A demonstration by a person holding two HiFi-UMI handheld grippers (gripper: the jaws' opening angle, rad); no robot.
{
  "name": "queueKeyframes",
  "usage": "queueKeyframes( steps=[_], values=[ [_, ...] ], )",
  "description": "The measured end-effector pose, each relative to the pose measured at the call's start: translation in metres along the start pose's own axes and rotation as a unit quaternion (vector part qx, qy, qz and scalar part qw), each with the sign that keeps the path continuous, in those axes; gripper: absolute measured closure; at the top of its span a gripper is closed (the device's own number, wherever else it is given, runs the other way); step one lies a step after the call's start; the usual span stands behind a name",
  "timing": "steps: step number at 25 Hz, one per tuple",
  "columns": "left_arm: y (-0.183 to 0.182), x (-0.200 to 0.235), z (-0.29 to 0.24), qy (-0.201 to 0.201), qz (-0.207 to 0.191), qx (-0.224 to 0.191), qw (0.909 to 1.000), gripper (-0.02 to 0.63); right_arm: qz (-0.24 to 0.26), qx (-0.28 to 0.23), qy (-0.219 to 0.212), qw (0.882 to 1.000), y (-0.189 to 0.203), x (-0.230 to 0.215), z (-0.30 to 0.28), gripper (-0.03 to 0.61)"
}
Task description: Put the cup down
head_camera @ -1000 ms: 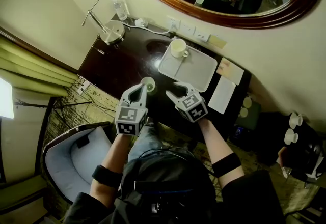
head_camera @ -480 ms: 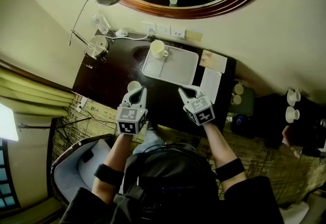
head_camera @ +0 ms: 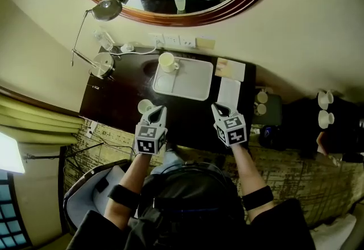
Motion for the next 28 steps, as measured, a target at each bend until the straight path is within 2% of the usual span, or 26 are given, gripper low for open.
queueKeyframes(
  steps=[4,9,22,27,28],
  values=[
    [0.000,-0.006,-0.007,0.013,-0.006,0.002,0.9999,0.614,-0.011,-0.006,0.005,1.000,-0.001,-0.003,0.009,0.554],
    [-0.004,-0.019,-0.014,0.027,-0.032,0.002,0.9991,0.614,-0.021,-0.002,0.006,1.000,0.005,-0.010,0.011,0.554],
    [0.000,-0.010,-0.008,0.013,-0.008,0.008,0.9998,0.614,-0.017,0.014,-0.019,1.000,0.012,-0.008,-0.017,0.552],
    [0.000,0.004,-0.014,0.011,-0.009,0.013,0.9998,0.614,0.011,0.010,-0.036,0.999,-0.002,0.005,-0.046,0.546],
    [-0.002,0.008,-0.017,0.011,-0.011,0.014,0.9998,0.614,0.018,0.008,-0.038,0.999,-0.007,0.008,-0.053,0.525]
  ],
)
Point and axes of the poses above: the fingertips, and each gripper's own axes: z backward along the fingers, x to its left, y out of its underside, the point moved 7 cm from there along z, backward along the fingers, and after that the axes turned 13 degrees about -z, right-handed, at the moved point
